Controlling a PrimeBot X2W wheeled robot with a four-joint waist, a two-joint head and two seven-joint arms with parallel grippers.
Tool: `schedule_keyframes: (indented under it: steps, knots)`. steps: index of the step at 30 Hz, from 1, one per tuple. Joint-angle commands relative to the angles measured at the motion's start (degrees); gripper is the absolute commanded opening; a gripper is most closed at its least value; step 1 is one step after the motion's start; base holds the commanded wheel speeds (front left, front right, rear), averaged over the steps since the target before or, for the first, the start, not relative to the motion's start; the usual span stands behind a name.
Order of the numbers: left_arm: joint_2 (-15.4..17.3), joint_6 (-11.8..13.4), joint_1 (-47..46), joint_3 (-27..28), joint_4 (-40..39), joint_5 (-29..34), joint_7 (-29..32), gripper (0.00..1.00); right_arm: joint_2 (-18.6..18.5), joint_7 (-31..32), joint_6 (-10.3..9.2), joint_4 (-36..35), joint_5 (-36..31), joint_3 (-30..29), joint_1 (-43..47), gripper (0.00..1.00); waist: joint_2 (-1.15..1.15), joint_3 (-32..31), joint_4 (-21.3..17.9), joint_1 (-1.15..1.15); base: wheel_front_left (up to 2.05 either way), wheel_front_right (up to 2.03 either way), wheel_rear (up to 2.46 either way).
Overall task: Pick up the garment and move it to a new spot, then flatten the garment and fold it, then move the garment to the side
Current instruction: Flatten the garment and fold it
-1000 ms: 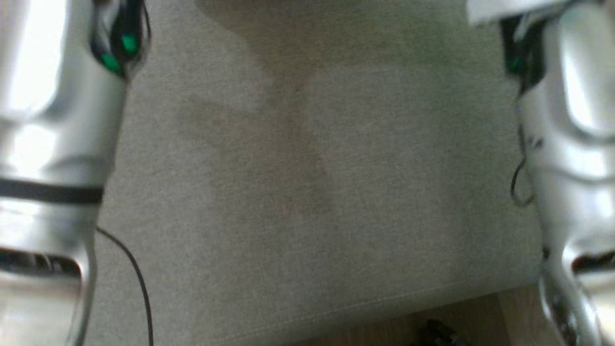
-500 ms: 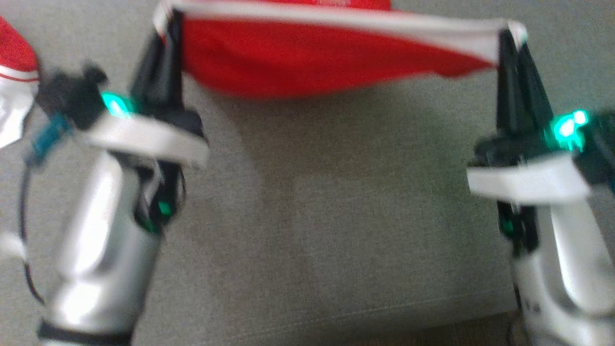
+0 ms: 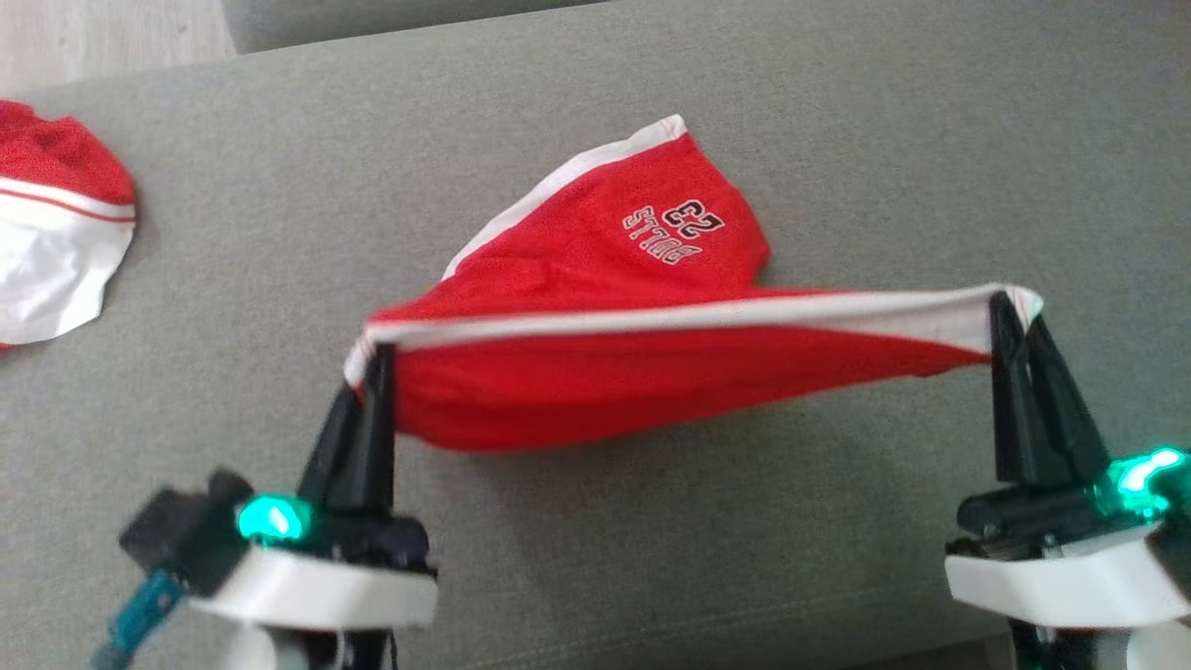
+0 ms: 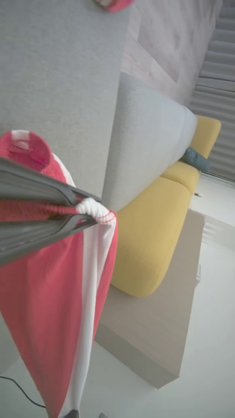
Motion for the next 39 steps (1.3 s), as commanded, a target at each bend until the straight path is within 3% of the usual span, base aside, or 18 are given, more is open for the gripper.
schedule_keyframes:
  steps: [1,10,20,27,39]
  knots:
    - [0.2,0.7,0.2,1.8,-2.7,-0.1,0.0,0.0,-0.3,0.9,0.37,-2.5,0.1,0.3,-0.2,0.0,0.0,0.2,0.4,0.01,0.0,0.0,0.0]
    - [-3.1,-0.1,1.2,-1.7,4.1,-4.4,2.2,0.0,-0.8,2.4,0.37,6.8,1.7,-0.9,-3.8,0.0,0.0,2.7,3.6,0.01,0.0,0.0,0.0]
    - [-5.7,-0.4,-9.0,-2.3,15.8,-10.7,4.4,0.0,-6.1,3.8,0.37,22.2,2.5,1.8,-19.3,0.0,0.0,5.6,6.7,0.01,0.0,0.0,0.0]
    - [-6.3,1.7,-18.5,-3.4,24.0,-14.6,4.7,0.0,-9.7,4.9,0.37,37.7,3.4,6.3,-35.4,0.0,0.0,8.3,9.4,0.01,0.0,0.0,0.0]
    - [-6.4,6.2,-27.8,-11.2,31.2,-24.9,1.0,0.0,-11.1,3.4,0.37,62.5,5.0,14.0,-53.8,0.0,0.0,12.8,14.3,0.01,0.0,0.0,0.0]
